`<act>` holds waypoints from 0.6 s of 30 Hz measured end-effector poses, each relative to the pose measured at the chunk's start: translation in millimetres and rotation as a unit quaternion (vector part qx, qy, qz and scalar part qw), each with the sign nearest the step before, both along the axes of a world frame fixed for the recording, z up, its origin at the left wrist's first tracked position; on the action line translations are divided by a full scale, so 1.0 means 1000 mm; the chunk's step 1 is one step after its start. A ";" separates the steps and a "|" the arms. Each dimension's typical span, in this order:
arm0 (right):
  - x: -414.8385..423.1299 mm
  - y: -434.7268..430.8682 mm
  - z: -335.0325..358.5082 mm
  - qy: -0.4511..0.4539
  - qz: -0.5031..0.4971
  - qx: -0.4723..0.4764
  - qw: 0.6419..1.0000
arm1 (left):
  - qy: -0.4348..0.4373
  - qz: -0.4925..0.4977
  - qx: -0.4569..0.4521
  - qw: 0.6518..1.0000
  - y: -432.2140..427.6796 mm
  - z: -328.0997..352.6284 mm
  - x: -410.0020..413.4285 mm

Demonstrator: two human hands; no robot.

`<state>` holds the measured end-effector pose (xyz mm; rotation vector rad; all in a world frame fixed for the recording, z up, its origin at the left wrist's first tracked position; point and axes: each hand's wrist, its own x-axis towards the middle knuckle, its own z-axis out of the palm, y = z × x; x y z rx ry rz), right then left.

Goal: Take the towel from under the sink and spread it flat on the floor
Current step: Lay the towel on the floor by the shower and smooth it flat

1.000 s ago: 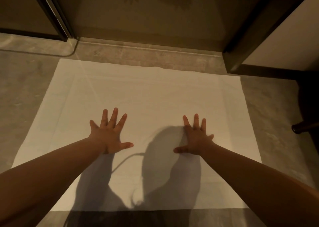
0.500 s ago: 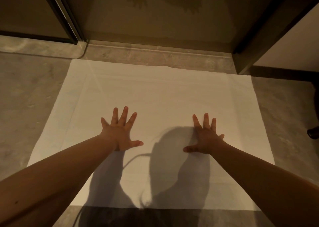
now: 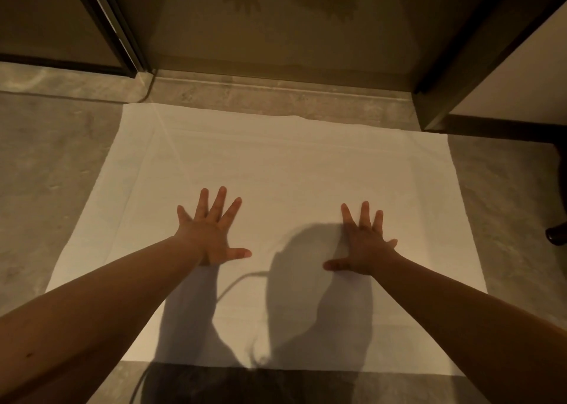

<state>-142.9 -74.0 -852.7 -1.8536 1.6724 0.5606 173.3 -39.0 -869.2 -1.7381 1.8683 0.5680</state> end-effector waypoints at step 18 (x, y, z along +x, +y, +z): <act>0.067 -0.002 -0.022 -0.091 0.158 -0.203 0.962 | 0.097 -0.011 -0.239 0.966 0.002 -0.005 0.011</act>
